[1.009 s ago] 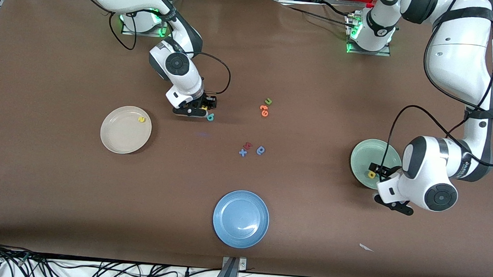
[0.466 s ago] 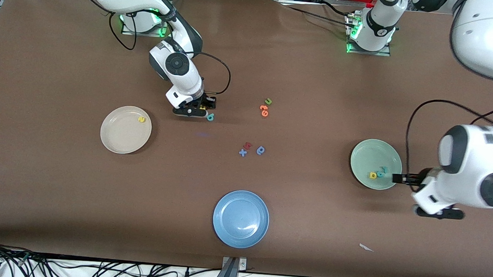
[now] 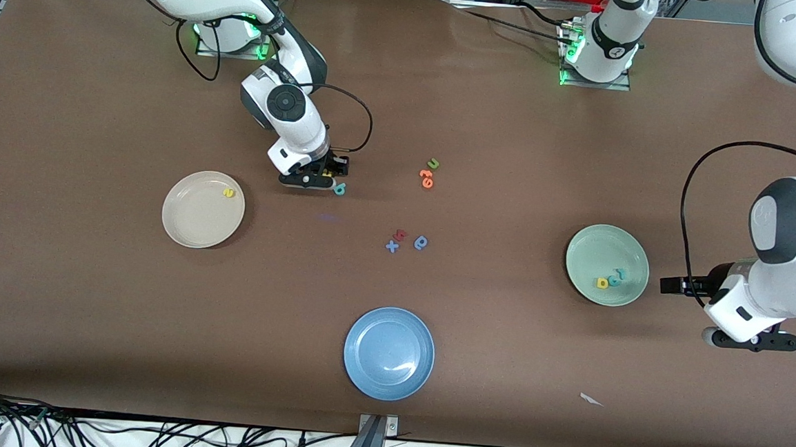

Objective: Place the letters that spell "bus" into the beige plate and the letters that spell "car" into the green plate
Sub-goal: 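Drop the yellow u on the beige plate while the left gripper returns to rest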

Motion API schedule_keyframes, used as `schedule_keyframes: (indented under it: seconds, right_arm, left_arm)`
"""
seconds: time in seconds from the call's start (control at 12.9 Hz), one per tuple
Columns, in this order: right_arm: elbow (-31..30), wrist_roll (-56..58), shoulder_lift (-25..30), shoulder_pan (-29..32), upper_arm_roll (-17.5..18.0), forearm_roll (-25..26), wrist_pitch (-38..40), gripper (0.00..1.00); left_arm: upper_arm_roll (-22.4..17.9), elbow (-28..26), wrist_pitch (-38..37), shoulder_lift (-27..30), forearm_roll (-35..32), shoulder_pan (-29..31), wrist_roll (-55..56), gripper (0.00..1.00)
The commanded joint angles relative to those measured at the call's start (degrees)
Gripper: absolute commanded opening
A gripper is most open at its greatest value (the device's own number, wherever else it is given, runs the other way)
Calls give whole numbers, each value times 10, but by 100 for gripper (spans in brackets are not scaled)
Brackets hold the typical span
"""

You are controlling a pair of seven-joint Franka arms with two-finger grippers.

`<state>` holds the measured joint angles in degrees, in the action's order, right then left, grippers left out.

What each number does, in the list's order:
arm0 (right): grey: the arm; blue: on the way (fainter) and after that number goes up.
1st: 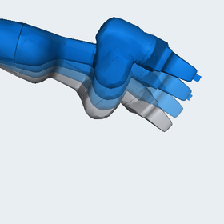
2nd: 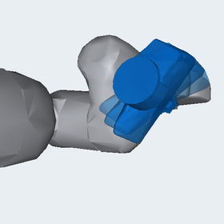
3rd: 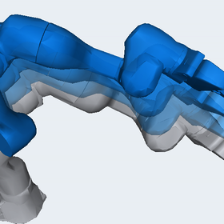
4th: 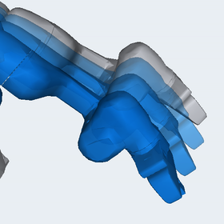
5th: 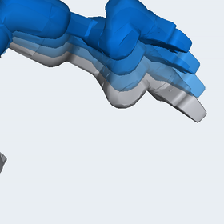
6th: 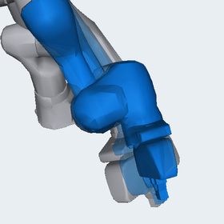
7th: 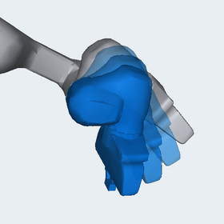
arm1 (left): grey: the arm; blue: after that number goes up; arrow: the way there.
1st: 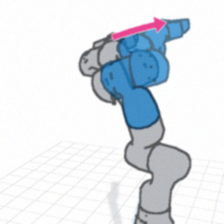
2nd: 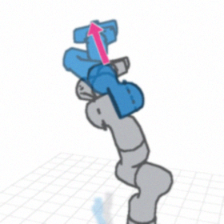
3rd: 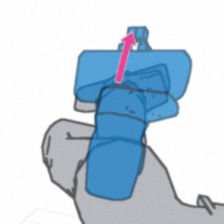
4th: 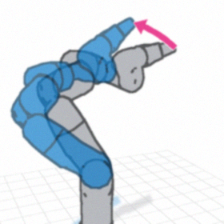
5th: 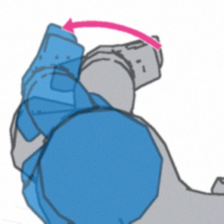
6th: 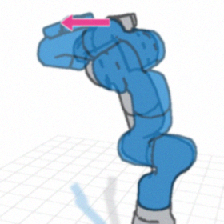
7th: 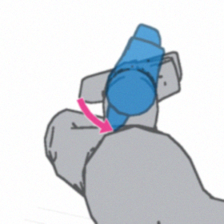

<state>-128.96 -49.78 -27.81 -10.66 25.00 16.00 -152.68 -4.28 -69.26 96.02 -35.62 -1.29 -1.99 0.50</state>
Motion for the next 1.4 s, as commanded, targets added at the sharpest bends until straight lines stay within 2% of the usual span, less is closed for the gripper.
schedule_keyframes:
  seconds: [0.0,0.08,0.39,0.54,0.78,0.85,1.09,1.16,1.32]
  right_arm:
    - [-1,3,13,-5,-9,13,3,16]
    - [0,13,28,-4,-10,13,24,16]
    - [1,111,87,32,-17,11,115,16]
    - [1,131,94,37,-18,10,129,16]
    - [-1,177,108,62,-20,10,141,16]
    - [0,216,115,86,-20,10,153,16]
    - [4,323,130,142,-21,10,173,16]
    - [6,360,130,157,-28,10,173,16]
    - [21,438,126,169,-67,10,172,16]
  left_arm:
    - [1,-16,2,24,-17,-9,34,100]
    - [2,-26,1,56,-17,-3,32,100]
    - [5,-168,85,198,-12,22,-26,100]
    - [6,-190,93,234,-16,22,-32,100]
    - [14,-277,122,293,-16,38,-34,100]
    - [28,-289,134,304,-17,44,-37,100]
    - [30,-284,141,322,-10,48,-36,100]
    - [30,-282,138,327,-10,46,-34,100]
    - [34,-281,114,332,-18,34,-35,100]
